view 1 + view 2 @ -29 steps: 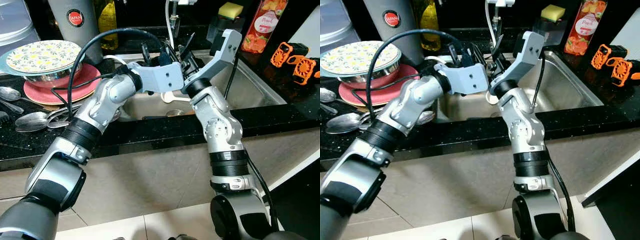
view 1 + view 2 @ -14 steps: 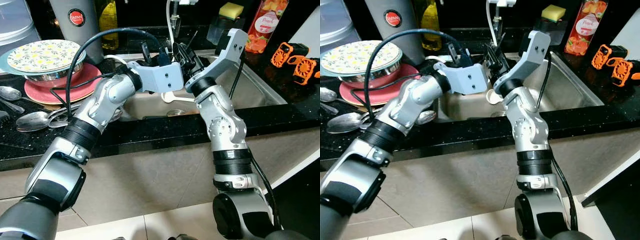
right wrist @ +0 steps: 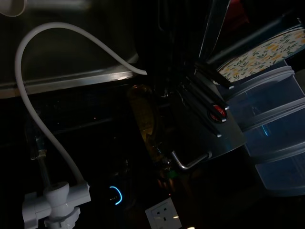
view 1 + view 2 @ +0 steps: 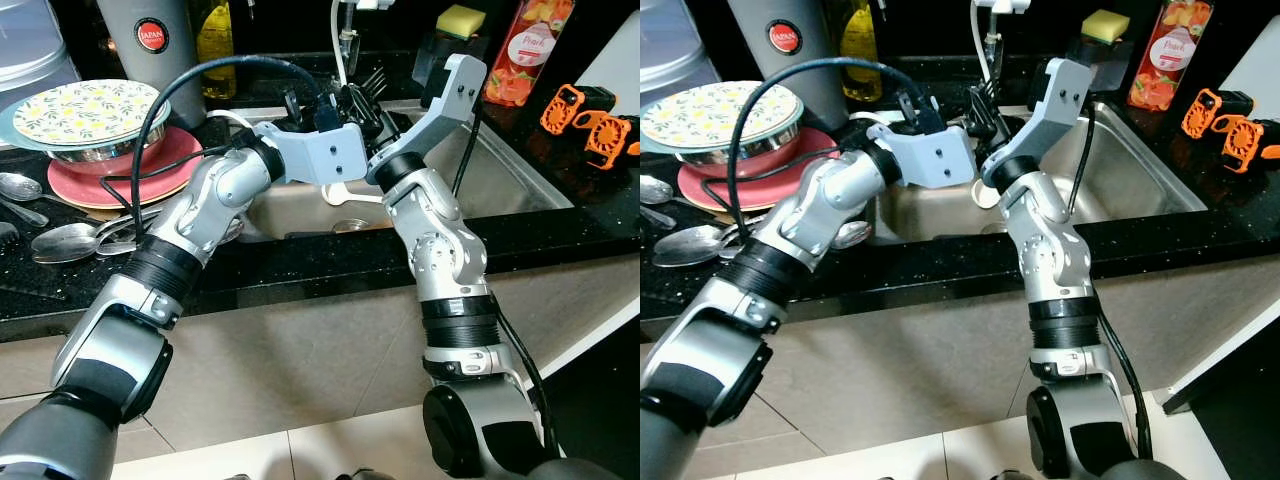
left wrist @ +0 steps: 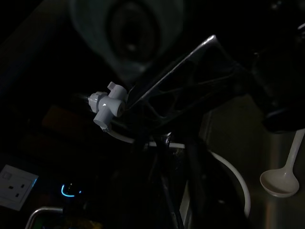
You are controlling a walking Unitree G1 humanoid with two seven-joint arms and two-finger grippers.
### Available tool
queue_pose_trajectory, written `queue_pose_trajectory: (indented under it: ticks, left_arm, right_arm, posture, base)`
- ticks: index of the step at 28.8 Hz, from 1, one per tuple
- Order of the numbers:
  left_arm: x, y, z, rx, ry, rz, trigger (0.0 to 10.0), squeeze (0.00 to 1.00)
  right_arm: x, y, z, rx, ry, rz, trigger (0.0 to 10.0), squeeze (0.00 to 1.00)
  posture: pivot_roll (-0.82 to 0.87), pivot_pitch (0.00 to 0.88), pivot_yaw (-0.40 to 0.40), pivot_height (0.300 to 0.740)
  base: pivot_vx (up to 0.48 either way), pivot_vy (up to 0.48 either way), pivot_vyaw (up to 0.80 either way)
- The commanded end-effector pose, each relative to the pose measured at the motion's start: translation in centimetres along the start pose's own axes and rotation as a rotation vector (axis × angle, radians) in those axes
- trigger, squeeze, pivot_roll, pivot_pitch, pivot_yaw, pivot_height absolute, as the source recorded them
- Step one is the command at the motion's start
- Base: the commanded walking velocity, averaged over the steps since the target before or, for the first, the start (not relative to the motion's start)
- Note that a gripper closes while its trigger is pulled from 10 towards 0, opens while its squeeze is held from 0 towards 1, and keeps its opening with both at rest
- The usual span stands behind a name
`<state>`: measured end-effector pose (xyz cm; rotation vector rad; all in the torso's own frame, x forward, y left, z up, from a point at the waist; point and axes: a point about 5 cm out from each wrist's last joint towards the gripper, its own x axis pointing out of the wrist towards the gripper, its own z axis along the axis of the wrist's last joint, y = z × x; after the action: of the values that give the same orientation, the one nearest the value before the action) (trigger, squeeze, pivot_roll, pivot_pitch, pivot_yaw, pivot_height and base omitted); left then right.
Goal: Kitchen organization
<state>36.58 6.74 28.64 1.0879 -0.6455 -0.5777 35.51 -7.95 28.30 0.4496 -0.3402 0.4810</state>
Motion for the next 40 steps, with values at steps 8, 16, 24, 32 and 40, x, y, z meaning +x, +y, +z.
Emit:
queue_pose_trajectory:
  ticks: [8,16,24,32,40]
  left_arm:
    - [-0.7,0.7,0.3,-0.104,-0.018,0.063,10.0,0.00]
    - [-4.1,0.7,0.0,-0.242,-0.009,0.001,10.0,0.00]
    - [-6.5,1.5,-1.7,-0.276,0.109,-0.007,10.0,0.00]
    - [-9.5,1.8,-3.5,-0.259,0.293,-0.068,10.0,0.00]
    - [-12.5,1.7,-3.3,-0.281,0.347,-0.150,10.0,0.00]
  right_arm:
    - [0.3,-1.2,-0.9,-0.137,0.056,-0.084,10.0,0.00]
    - [-0.1,-6.2,-1.1,-0.203,0.099,-0.386,10.0,0.00]
    - [-0.8,-7.8,-3.8,-0.267,0.296,-0.421,10.0,1.00]
    - [-1.2,-7.7,-5.5,-0.194,0.370,-0.379,10.0,1.00]
    - [-0.8,-7.3,-3.6,-0.186,0.246,-0.325,10.0,0.00]
  posture:
    - [0.09,0.014,-0.025,0.740]
    - [0.10,0.012,-0.035,0.740]
    - [0.11,0.010,-0.038,0.740]
    - [0.11,0.011,-0.038,0.740]
    - [0.12,0.020,-0.028,0.740]
  base:
    - [0.000,0.000,0.00]
    - [0.000,0.000,0.00]
    - [0.000,0.000,0.00]
    - [0.000,0.000,0.00]
    - [0.000,0.000,0.00]
